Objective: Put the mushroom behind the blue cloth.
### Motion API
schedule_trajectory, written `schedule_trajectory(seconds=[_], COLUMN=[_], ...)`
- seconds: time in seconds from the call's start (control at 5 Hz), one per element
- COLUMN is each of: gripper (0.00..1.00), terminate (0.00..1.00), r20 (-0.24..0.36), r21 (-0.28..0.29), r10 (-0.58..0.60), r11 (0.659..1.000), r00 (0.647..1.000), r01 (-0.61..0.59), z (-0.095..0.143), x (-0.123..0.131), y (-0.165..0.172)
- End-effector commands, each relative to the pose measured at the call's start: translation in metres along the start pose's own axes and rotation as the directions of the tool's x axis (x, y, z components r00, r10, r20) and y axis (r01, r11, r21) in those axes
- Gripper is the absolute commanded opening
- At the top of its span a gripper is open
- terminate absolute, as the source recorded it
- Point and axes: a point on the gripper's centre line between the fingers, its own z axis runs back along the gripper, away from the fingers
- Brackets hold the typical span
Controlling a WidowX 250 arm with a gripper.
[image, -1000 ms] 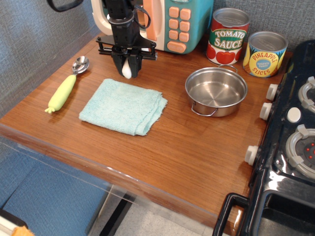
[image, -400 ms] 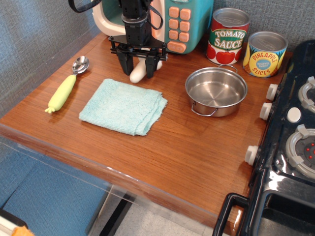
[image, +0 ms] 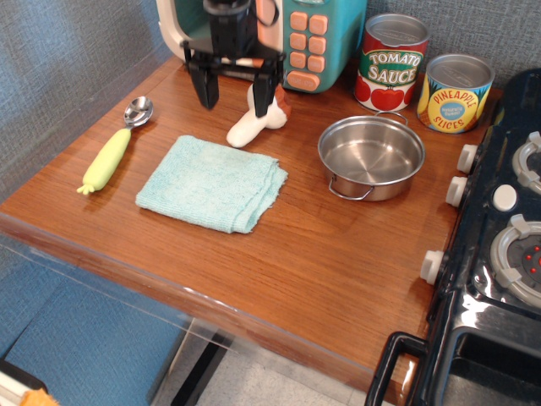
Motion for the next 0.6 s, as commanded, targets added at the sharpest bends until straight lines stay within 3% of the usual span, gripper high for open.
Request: schedule_trajectory(seconds=[0.0, 0.2, 0.4], gripper=[1.0, 1.0, 1.0], terminate=[0.0, 0.0, 1.0], r20=[-0.039, -0.039, -0.039], r21=[-0.023, -0.023, -0.023], r10=[-0.035, -0.035, -0.035], r11=[0.999, 0.999, 0.999], r00=[0.999, 0.999, 0.999], r01=[0.034, 0.034, 0.034], z=[0.0369, 0.0369, 0.0369], x=[-0.0085, -0.0085, -0.0085], y=[0.0021, 0.0021, 0.0021])
